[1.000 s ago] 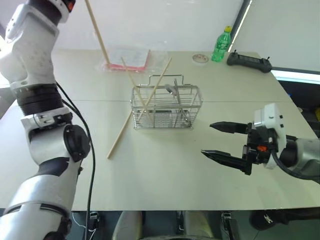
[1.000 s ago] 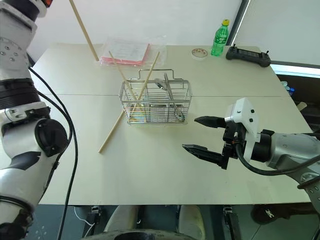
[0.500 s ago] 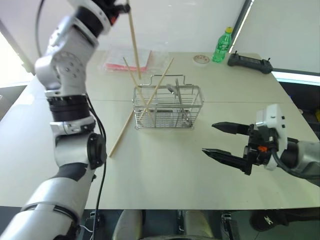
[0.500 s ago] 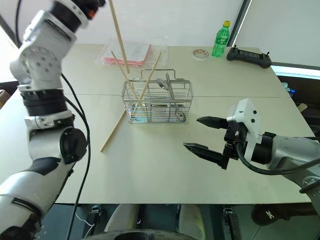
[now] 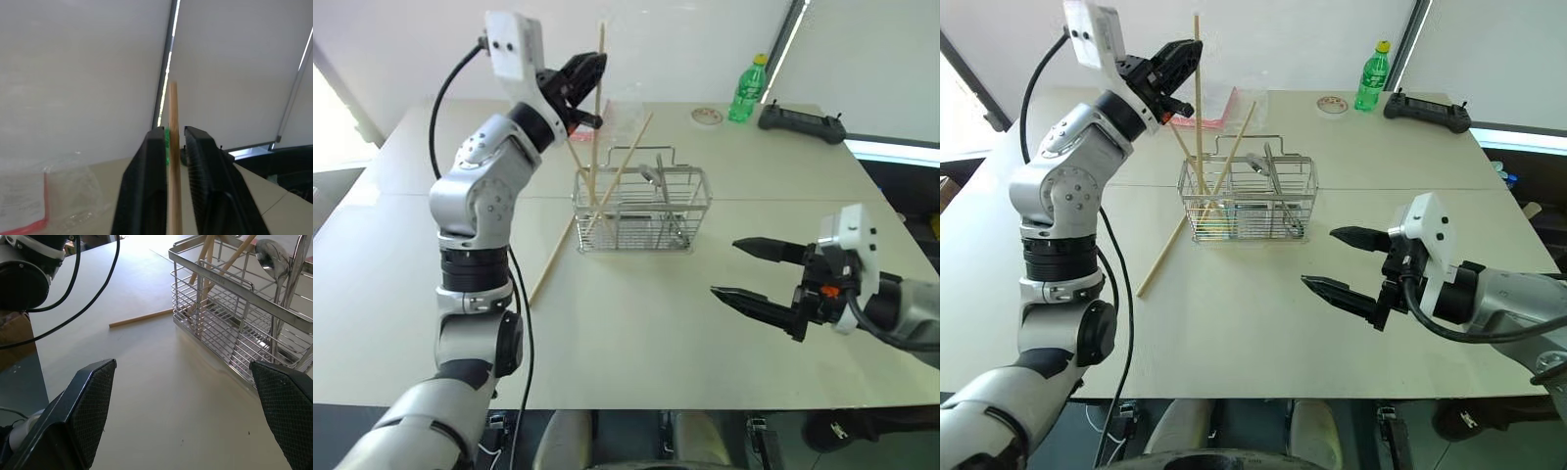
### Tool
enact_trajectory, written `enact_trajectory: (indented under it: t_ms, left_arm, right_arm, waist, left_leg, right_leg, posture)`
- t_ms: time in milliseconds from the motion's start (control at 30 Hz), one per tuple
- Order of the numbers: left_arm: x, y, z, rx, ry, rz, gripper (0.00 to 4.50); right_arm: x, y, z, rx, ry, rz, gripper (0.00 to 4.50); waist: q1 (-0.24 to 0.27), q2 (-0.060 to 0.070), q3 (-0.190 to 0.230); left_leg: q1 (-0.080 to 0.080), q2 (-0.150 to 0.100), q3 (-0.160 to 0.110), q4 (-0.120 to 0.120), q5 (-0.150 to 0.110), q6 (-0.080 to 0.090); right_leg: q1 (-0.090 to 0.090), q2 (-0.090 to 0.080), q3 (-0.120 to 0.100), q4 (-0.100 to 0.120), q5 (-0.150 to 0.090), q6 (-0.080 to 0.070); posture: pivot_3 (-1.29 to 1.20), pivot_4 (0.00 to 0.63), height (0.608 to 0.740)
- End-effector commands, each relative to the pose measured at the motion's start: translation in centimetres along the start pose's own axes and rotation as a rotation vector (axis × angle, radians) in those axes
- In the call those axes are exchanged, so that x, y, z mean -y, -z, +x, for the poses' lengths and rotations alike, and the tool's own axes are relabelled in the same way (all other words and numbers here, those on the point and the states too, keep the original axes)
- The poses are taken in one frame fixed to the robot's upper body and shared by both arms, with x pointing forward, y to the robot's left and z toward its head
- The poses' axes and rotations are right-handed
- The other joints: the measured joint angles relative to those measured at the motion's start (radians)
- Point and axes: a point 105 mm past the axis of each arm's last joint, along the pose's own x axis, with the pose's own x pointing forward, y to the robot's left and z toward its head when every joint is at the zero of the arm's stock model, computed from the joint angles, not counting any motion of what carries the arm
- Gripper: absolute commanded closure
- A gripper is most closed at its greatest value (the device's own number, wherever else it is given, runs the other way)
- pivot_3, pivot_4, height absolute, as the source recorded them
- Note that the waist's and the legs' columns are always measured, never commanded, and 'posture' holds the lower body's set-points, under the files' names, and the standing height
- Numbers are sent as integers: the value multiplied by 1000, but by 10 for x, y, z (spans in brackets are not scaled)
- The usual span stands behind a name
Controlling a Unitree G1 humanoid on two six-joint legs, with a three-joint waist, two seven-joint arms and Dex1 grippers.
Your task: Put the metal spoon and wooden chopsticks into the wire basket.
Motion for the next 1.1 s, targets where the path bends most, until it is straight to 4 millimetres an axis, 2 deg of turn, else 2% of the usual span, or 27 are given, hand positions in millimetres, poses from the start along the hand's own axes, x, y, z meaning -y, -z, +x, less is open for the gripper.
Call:
enact_trajectory:
  t_ms: [33, 133, 167, 267, 433, 500, 567, 633, 767, 933, 1100]
  left_arm:
    - [11, -17, -2, 41, 51, -42, 2041]
    - [9, -21, -5, 21, 71, -132, 315]
    - [7, -25, -5, 21, 72, -157, 78]
    - [-7, -41, -7, 35, 52, -202, 78]
    - [-55, -81, -15, 8, -34, -196, 78]
    - [-77, -79, -20, -104, -117, -115, 78]
    - [-100, -63, -27, -260, -205, -2, 78]
    - [-116, -39, -39, -441, -257, 62, 78]
    - [-133, 2, -57, -663, -321, 40, 78]
    - [-120, 59, -67, -881, -262, -6, 78]
    - [-99, 104, -64, -1006, -208, -48, 78]
  right_arm:
    - [1, -9, -1, 39, 4, -28, 0]
    - [2, -8, 0, 37, 1, -27, 0]
    - [2, -8, 0, 37, 0, -27, 0]
    - [3, -8, 1, 35, -1, -27, 0]
    - [5, -7, 1, 31, 0, -26, 0]
    - [5, -5, 1, 23, 0, -29, 0]
    - [4, -2, 1, 4, -2, -40, 0]
    - [4, 0, 1, -4, -5, -47, 0]
    - [3, 3, 1, -20, -17, -63, 0]
    - [3, 3, 2, -13, -17, -61, 0]
    - [-4, 6, 2, -39, -52, -71, 0]
  waist:
    - [0, 0, 0]
    - [-1, 0, 0]
    - [-1, 0, 0]
    - [-2, 0, 0]
    - [-7, 0, 0]
    - [-7, 1, 0]
    - [-6, 1, 0]
    - [1, 1, 0]
    - [1, 1, 1]
    - [-2, 1, 1]
    - [0, 1, 1]
  left_leg:
    - [0, 0, 0, 0, 0, 0]
    - [0, 0, 0, 0, 0, 0]
    - [0, 0, 0, 0, 0, 0]
    - [0, 0, 0, 0, 0, 0]
    - [1, 0, 0, -1, 0, 0]
    - [1, 0, 0, -2, 0, 1]
    - [1, 0, 0, -2, 0, 1]
    - [1, 0, 0, -2, 0, 1]
    - [-1, 0, 0, -1, 0, 1]
    - [-3, 1, 0, -4, -1, 1]
    - [-6, 0, 0, -6, -1, 2]
  right_leg:
    - [0, 0, 0, 0, 0, 0]
    - [0, 0, 0, 0, 0, 0]
    - [0, 0, 0, 0, 0, 0]
    - [0, 0, 0, 0, 0, 0]
    - [-1, 1, 0, 1, 0, 0]
    - [-2, 2, 0, 2, 0, 0]
    - [-2, 2, 0, 2, 0, 1]
    - [-2, 2, 0, 1, 0, 0]
    - [-2, 0, 0, -1, -1, 0]
    - [-3, -1, -1, -7, 0, 0]
    - [-4, 0, -2, -8, 2, 3]
  posture:
    - [0, 150, 690]
    - [0, 150, 690]
    - [0, 150, 690]
    - [0, 150, 690]
    - [0, 150, 690]
    - [0, 150, 690]
    - [0, 150, 690]
    - [0, 150, 690]
    - [0, 150, 690]
    - [0, 150, 690]
    - [0, 150, 690]
